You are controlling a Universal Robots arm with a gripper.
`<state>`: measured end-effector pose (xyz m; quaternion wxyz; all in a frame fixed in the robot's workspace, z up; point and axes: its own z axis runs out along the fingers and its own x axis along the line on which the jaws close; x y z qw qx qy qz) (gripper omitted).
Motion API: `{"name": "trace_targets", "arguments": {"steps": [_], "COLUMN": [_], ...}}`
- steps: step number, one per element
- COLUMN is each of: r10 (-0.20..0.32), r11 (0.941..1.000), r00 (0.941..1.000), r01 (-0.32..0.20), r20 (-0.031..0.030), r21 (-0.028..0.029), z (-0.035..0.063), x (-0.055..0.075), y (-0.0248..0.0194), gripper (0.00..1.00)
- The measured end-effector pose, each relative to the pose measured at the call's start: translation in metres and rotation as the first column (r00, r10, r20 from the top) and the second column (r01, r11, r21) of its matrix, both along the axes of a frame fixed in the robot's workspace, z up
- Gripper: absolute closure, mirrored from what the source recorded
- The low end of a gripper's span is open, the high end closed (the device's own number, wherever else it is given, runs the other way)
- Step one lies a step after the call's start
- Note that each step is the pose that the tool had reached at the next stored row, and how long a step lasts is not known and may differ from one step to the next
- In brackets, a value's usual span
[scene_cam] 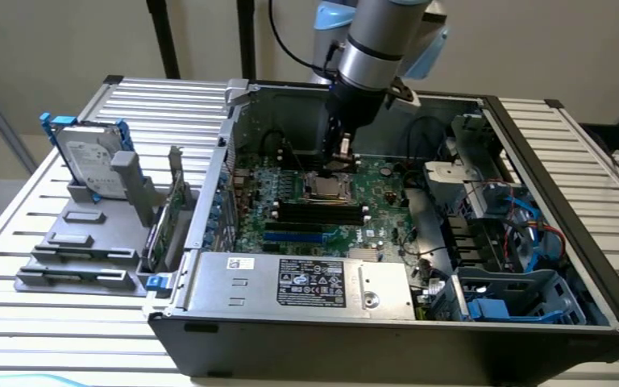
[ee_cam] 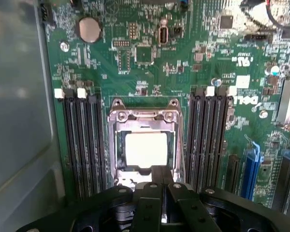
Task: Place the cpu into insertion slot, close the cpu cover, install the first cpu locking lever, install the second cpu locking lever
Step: 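Close the cpu cover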
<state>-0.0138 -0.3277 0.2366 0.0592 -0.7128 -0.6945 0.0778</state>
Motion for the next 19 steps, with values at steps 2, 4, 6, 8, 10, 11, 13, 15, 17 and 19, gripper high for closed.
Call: {"name": "trace_targets", "arguments": {"steps": [2, 4, 6, 8, 10, 11, 13, 15, 17, 19], "r10": [0.0, 0.0, 0.0, 0.0, 0.0, 0.0, 0.0, 0.0, 0.0, 0.0], "r11": [1.0, 1.0, 1.0, 1.0, 1.0, 1.0, 1.0, 1.0, 1.0, 1.0], "r00": [1.0, 0.9999, 0.9999, 0.9999, 0.9999, 0.9999, 0.9999, 0.9999, 0.9999, 0.9999], "r01": [0.0, 0.0, 0.0, 0.0, 0.0, 0.0, 0.0, 0.0, 0.0, 0.0], "r20": [-0.0061, -0.0117, -0.0149, -0.0154, -0.0155, -0.0155, -0.0154, -0.0154, -0.0155, -0.0155], "r21": [0.0001, 0.0001, 0.0002, 0.0004, 0.0008, 0.0011, 0.0019, 0.0026, 0.0037, 0.0069], "z": [-0.0008, -0.0018, -0.0034, -0.0058, -0.0087, -0.0105, -0.014, -0.0171, -0.0199, -0.0218], "x": [-0.006, -0.013, -0.018, -0.019, -0.02, -0.02, -0.02, -0.02, -0.021, -0.021], "y": [-0.0002, -0.0004, -0.0004, -0.0004, -0.0004, -0.0004, -0.0004, -0.0004, -0.0004, -0.0004], "gripper": [0.89, 0.89, 0.89, 0.89, 0.89, 0.89, 0.89, 0.89, 0.89, 0.89]}}
